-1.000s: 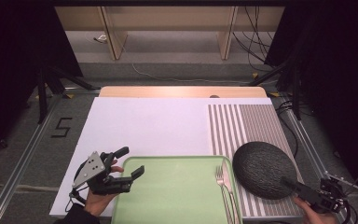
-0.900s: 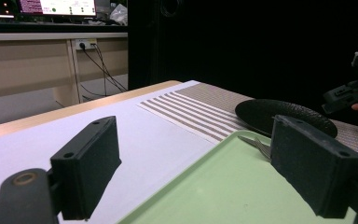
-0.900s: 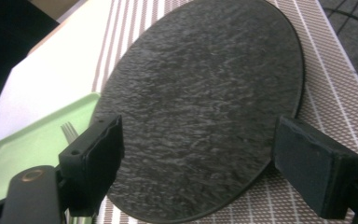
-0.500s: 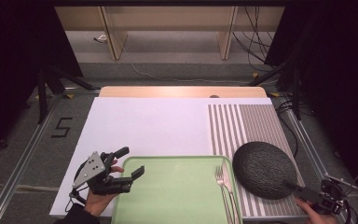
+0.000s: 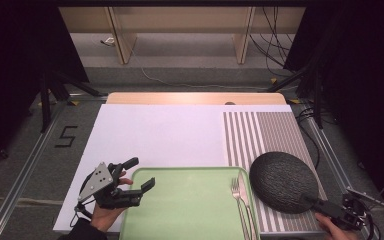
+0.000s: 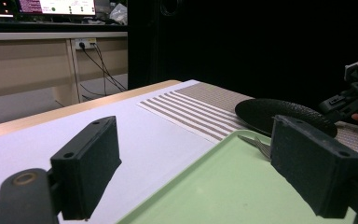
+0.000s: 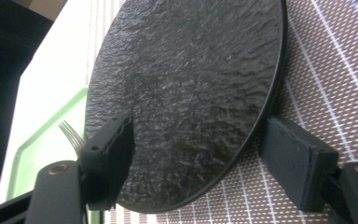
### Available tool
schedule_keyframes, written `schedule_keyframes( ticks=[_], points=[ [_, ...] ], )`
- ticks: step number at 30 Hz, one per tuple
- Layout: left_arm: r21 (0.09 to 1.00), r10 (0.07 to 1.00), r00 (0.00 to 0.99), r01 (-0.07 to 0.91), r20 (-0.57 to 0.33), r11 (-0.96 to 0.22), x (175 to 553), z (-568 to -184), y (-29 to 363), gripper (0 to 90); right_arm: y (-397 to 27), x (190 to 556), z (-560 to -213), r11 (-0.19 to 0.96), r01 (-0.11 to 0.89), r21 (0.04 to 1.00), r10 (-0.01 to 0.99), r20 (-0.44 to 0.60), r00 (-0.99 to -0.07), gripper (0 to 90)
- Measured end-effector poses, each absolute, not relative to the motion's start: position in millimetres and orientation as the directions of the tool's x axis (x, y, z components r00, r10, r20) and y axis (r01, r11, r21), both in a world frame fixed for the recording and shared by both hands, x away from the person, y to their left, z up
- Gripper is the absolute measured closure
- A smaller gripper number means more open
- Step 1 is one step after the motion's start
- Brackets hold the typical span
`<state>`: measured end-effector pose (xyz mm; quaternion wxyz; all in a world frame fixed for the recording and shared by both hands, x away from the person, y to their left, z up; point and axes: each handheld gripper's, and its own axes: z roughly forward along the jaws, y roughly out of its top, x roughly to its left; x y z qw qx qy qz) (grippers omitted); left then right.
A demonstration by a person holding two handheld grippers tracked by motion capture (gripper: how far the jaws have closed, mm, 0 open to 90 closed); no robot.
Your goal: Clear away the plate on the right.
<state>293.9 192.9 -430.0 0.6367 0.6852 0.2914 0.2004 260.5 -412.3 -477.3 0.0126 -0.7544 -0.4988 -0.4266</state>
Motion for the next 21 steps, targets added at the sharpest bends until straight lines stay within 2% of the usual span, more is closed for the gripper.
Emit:
schedule_keyframes(
  ticks=[21],
  points=[
    [0.989,0.653,0.751,0.144,-0.095,-0.022,294,-430,192,15.5,-414,261,-489,-0.600,0.743,0.295,0.614,0.765,0.192,40.2]
  ],
)
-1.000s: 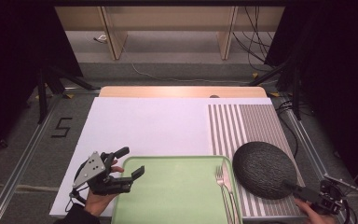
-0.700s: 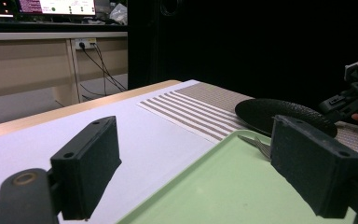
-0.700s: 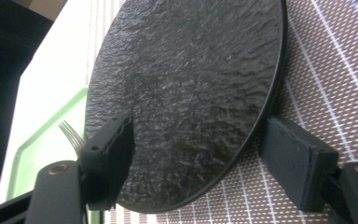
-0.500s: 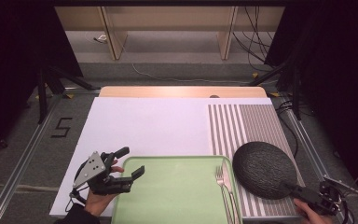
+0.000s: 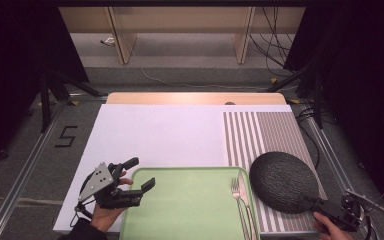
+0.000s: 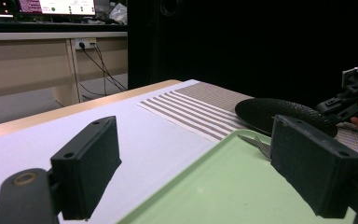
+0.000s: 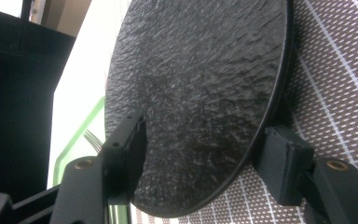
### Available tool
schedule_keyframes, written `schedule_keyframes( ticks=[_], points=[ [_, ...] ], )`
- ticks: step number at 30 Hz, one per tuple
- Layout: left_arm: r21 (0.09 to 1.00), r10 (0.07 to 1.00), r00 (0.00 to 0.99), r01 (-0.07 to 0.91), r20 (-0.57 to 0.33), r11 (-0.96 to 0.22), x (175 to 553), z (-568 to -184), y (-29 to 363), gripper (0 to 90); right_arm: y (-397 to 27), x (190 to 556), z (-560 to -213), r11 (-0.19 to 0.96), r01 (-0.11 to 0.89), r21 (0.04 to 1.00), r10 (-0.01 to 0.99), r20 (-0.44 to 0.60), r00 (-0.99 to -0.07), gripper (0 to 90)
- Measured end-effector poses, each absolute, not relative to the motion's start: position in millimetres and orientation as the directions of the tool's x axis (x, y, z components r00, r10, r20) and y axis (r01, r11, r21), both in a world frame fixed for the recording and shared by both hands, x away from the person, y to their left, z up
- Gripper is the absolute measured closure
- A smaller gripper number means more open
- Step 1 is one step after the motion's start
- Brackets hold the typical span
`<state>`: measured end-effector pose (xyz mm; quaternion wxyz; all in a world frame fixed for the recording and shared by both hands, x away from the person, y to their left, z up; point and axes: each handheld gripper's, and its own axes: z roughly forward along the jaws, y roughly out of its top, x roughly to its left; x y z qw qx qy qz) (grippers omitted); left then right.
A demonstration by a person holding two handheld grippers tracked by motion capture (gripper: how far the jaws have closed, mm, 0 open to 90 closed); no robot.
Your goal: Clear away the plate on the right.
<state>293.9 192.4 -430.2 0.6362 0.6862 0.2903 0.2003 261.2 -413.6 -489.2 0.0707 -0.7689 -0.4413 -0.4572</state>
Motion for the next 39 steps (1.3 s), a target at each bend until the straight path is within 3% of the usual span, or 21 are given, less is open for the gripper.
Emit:
schedule_keyframes(
  ticks=[14,39],
  points=[
    [0.989,0.655,0.750,0.144,-0.094,-0.023,294,-430,192,15.5,-419,260,-502,-0.718,0.669,0.192,0.468,0.844,0.260,54.2],
    [0.989,0.656,0.749,0.144,-0.093,-0.025,295,-431,192,15.7,-425,263,-513,-0.751,0.645,0.137,0.399,0.874,0.279,66.6]
  ],
)
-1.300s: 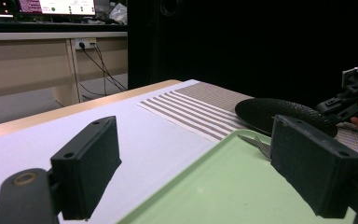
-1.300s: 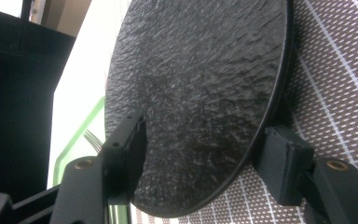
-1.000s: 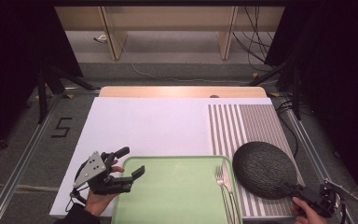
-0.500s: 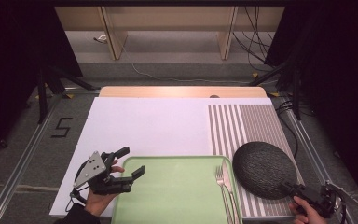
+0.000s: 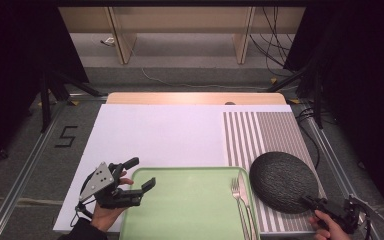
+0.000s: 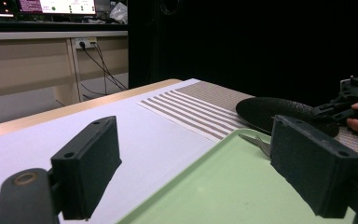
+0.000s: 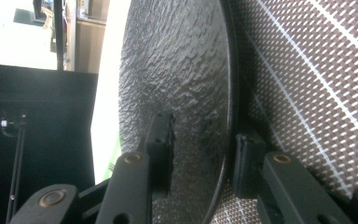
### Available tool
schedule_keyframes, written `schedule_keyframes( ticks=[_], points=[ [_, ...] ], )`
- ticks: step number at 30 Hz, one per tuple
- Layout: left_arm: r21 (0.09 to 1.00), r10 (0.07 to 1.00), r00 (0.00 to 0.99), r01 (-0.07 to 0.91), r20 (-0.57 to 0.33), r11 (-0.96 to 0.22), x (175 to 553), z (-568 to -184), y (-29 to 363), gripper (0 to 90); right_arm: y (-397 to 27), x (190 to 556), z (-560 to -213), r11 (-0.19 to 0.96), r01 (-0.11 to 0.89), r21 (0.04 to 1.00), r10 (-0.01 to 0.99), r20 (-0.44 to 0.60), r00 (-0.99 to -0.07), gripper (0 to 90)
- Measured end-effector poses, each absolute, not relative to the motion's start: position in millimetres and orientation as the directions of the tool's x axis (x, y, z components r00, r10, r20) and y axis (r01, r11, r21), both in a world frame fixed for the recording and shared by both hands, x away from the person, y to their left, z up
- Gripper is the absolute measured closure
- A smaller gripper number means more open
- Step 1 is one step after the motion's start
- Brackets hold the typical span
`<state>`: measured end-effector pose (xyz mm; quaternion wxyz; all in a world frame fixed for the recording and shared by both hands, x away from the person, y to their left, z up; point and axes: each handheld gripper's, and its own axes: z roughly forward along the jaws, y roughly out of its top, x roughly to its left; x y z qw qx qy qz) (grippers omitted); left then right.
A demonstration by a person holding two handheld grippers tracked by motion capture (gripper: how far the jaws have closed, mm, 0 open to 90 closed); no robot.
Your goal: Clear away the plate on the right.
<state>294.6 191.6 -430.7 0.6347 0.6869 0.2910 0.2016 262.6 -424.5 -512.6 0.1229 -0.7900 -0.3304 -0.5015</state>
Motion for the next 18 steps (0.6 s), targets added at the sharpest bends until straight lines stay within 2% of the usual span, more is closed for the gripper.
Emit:
schedule_keyframes(
  ticks=[14,18],
  points=[
    [0.989,0.656,0.749,0.145,-0.093,-0.025,294.6,-430.7,191.4,15.7,-425.5,262.0,-514.8,-0.764,0.636,0.112,0.395,0.860,0.323,79.9],
    [0.989,0.656,0.749,0.144,-0.093,-0.025,294.8,-430.7,191.5,15.7,-425.7,261.0,-514.9,-0.767,0.633,0.101,0.381,0.866,0.324,80.9]
  ],
)
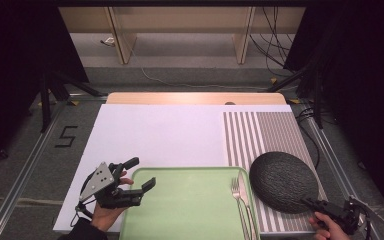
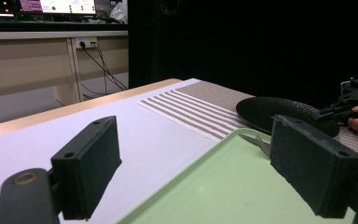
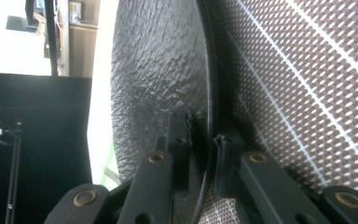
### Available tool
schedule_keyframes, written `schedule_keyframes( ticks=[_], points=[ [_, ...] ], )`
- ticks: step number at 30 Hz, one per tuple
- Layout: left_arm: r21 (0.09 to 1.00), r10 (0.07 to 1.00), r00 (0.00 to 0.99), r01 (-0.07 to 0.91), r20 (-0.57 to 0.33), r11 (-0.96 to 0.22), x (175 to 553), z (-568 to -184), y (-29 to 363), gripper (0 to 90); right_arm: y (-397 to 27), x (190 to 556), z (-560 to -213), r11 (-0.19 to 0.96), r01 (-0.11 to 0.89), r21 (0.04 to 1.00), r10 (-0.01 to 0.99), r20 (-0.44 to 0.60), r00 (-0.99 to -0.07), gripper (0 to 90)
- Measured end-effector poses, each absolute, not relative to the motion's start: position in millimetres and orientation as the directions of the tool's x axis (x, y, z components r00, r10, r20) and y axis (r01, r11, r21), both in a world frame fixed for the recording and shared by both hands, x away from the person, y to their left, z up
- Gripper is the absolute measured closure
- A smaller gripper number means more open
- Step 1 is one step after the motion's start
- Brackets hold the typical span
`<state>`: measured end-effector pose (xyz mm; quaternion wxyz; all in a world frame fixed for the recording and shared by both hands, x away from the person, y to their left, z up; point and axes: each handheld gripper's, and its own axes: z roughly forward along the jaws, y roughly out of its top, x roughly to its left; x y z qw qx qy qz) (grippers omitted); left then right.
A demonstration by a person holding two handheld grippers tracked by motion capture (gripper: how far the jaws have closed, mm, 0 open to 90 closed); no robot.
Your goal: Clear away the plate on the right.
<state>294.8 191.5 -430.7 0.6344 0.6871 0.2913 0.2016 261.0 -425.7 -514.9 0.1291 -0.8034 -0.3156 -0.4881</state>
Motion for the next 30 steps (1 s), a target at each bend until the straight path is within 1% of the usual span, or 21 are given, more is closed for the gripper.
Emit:
schedule_keyframes(
  ticks=[6,9,13,17,20,22,28,30],
  points=[
    [0.989,0.656,0.749,0.144,-0.092,-0.026,294.7,-430.7,191.5,15.7,-425.0,258.7,-514.6,-0.787,0.608,0.104,0.343,0.893,0.292,84.7],
    [0.989,0.656,0.749,0.144,-0.092,-0.026,294.8,-430.8,191.5,15.7,-424.2,258.0,-513.3,-0.797,0.597,0.088,0.322,0.899,0.297,85.3],
    [0.989,0.657,0.749,0.144,-0.091,-0.027,294.8,-430.8,191.3,15.7,-422.4,256.5,-511.8,-0.804,0.587,0.096,0.323,0.899,0.295,85.6],
    [0.989,0.656,0.749,0.144,-0.091,-0.027,294.8,-430.8,191.5,15.7,-422.3,256.2,-511.0,-0.811,0.579,0.083,0.310,0.900,0.306,85.9],
    [0.989,0.656,0.749,0.143,-0.091,-0.026,294.8,-430.7,191.6,15.7,-421.6,255.9,-511.1,-0.812,0.573,0.111,0.329,0.897,0.294,86.0],
    [0.989,0.656,0.749,0.143,-0.091,-0.026,294.8,-430.7,191.6,15.7,-421.5,256.2,-509.4,-0.818,0.566,0.101,0.318,0.900,0.298,85.9],
    [0.989,0.656,0.749,0.143,-0.090,-0.026,294.7,-430.6,191.5,15.7,-421.4,255.4,-508.6,-0.818,0.562,0.125,0.332,0.900,0.282,85.6],
    [0.990,0.656,0.749,0.142,-0.090,-0.026,294.6,-430.5,191.6,15.7,-421.2,255.1,-507.2,-0.820,0.560,0.118,0.322,0.904,0.282,85.7]
  ],
)
